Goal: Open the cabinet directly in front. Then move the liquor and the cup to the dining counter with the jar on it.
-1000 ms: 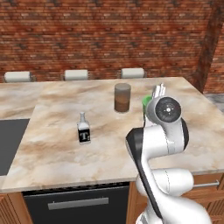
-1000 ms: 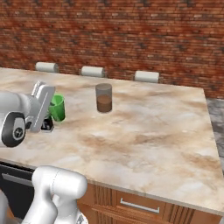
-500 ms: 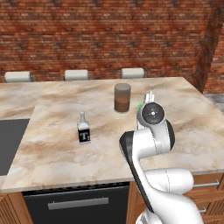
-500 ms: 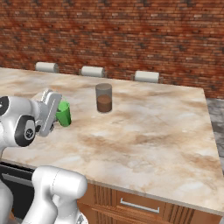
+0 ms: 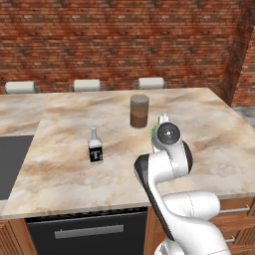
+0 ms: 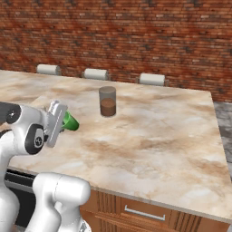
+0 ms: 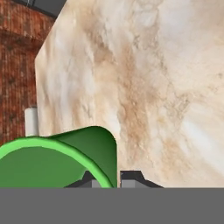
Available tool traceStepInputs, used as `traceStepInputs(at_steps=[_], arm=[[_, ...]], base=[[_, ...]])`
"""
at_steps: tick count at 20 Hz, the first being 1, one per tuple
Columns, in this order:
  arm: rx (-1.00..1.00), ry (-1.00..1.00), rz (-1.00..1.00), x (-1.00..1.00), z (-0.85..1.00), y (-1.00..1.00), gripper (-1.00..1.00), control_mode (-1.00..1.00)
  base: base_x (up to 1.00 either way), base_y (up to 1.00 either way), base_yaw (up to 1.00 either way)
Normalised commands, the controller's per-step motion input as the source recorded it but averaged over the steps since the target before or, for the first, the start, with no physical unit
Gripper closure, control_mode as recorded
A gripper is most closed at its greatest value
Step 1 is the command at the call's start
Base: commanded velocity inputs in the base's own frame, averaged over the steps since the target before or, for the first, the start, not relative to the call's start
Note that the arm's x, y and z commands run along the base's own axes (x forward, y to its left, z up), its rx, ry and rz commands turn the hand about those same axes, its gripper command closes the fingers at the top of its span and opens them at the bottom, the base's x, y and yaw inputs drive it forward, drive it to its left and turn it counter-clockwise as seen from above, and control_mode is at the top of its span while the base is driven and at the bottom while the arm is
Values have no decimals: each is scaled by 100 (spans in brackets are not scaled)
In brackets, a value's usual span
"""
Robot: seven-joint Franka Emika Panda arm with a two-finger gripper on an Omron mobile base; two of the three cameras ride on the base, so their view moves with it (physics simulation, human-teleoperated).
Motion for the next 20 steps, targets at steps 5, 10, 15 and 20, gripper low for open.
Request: traceStepInputs(at_steps=[5, 10, 15, 20], arm=[[0, 14, 6, 15, -27, 0, 100, -100], [0, 18, 3, 16, -13, 0, 100, -100], [0, 17, 1, 15, -11, 0, 100, -100], [1, 11, 0, 8, -15, 0, 100, -100]], base=[[0, 0, 0], [0, 0, 0], [0, 0, 0], [0, 0, 0]])
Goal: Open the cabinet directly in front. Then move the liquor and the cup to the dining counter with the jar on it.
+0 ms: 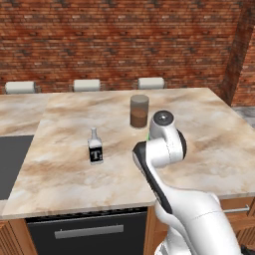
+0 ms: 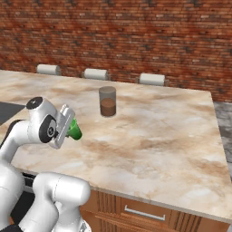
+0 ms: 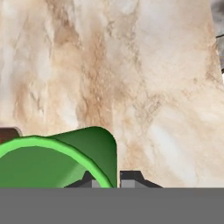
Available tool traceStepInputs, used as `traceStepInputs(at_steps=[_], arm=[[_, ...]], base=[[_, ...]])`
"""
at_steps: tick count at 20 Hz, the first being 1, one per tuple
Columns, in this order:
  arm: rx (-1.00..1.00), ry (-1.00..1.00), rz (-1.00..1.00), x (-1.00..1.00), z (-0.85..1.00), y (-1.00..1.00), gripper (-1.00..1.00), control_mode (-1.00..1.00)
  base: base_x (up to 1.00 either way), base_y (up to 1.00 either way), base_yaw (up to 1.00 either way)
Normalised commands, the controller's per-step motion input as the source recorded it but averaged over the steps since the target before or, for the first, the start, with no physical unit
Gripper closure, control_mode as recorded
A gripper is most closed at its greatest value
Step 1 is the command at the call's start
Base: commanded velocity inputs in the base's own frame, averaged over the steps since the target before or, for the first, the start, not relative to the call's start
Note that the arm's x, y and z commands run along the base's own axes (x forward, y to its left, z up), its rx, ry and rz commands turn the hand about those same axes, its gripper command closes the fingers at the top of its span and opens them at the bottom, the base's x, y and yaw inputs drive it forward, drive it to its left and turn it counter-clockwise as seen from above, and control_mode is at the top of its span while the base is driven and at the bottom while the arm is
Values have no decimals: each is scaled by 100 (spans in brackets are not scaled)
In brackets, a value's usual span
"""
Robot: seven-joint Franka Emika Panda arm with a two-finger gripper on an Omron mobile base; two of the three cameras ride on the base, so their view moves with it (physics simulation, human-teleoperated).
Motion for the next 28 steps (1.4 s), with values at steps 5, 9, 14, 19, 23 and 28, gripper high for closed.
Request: traceStepInputs(at_steps=[5, 9, 14, 19, 23, 28], arm=[[6, 2, 0, 0, -38, 0, 100, -100], [6, 0, 0, 0, -43, 0, 100, -100], [6, 1, 0, 0, -32, 0, 100, -100], [5, 8, 0, 9, -23, 0, 100, -100], [4, 16, 0, 19, -17, 0, 100, -100], [3, 17, 0, 20, -23, 0, 100, -100]], base=[[0, 0, 0], [0, 0, 0], [0, 0, 0], [0, 0, 0], [0, 0, 0], [0, 0, 0]])
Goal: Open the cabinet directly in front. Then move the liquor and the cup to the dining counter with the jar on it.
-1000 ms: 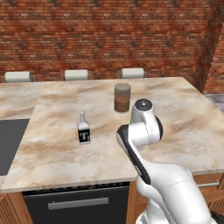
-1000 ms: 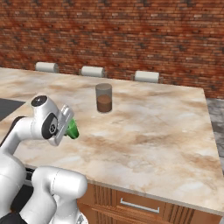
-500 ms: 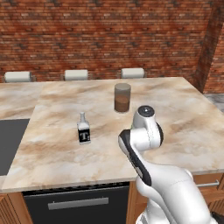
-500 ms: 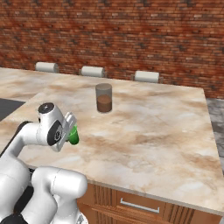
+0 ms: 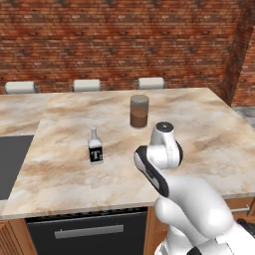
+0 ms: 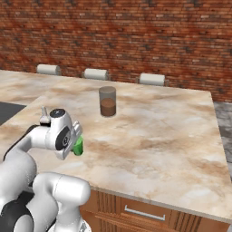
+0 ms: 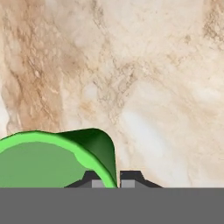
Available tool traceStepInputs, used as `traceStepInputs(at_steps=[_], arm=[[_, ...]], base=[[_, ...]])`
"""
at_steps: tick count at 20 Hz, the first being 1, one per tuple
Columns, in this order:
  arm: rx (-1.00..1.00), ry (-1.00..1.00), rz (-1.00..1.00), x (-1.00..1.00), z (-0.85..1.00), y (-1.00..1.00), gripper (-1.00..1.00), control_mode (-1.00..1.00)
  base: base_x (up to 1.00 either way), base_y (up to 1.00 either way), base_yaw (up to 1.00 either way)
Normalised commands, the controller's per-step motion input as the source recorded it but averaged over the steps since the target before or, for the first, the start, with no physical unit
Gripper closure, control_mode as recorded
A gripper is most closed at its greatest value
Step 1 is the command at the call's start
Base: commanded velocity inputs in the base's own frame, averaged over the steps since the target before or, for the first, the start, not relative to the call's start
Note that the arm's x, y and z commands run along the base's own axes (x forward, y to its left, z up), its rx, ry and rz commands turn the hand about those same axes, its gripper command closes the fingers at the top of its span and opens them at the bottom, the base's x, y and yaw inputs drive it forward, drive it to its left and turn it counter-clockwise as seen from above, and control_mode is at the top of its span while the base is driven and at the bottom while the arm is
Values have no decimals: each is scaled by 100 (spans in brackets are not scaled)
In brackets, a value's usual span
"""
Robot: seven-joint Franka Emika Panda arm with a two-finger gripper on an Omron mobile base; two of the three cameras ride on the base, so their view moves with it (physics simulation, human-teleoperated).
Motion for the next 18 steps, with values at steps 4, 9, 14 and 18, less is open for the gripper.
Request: traceStepInputs(at_steps=[4, 9, 14, 18], arm=[[2, 15, 0, 18, -29, 0, 100, -100], [0, 13, 0, 14, -35, 0, 100, -100], [1, 10, 0, 13, -26, 0, 100, -100], [1, 6, 0, 7, -28, 0, 100, -100]], base=[[0, 0, 0], [0, 0, 0], [0, 0, 0], [0, 0, 0]])
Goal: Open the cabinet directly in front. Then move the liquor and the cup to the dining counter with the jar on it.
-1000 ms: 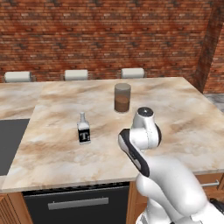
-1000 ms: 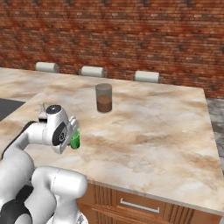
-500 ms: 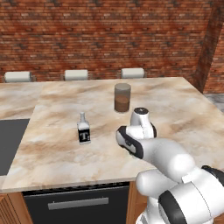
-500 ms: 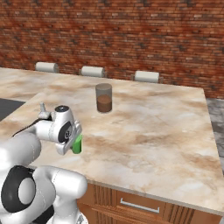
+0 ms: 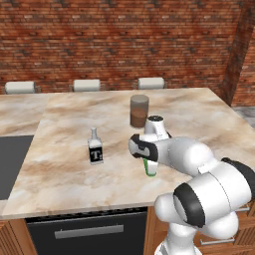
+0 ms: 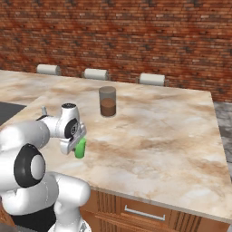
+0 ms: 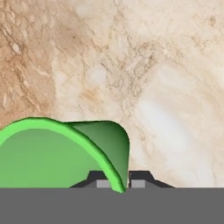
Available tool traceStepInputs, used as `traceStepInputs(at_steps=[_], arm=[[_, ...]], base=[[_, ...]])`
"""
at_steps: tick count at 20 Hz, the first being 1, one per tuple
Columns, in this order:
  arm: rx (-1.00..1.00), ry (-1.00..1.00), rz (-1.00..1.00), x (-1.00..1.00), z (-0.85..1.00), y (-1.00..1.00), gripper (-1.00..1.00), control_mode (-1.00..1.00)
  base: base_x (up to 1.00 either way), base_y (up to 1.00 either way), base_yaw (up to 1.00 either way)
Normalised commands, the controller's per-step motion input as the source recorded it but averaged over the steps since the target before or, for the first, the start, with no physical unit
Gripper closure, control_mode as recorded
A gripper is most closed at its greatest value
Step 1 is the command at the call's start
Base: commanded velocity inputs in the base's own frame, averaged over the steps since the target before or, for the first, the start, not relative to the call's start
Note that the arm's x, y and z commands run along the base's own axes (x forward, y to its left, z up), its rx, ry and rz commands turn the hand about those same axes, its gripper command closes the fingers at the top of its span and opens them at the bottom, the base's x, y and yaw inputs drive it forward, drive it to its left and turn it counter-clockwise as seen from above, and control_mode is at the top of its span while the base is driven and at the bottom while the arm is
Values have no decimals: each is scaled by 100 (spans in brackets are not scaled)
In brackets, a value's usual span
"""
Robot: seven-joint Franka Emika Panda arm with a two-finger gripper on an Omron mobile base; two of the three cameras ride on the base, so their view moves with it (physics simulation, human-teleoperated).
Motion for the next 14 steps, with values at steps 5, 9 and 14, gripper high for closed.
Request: traceStepInputs(at_steps=[5, 9, 14], arm=[[1, 1, 0, -3, -33, 0, 100, -100], [0, -3, 0, -28, -27, 0, -100, -100], [0, -5, 0, -20, 0, 0, -100, -100]], base=[[0, 0, 0], [0, 0, 0], [0, 0, 0]])
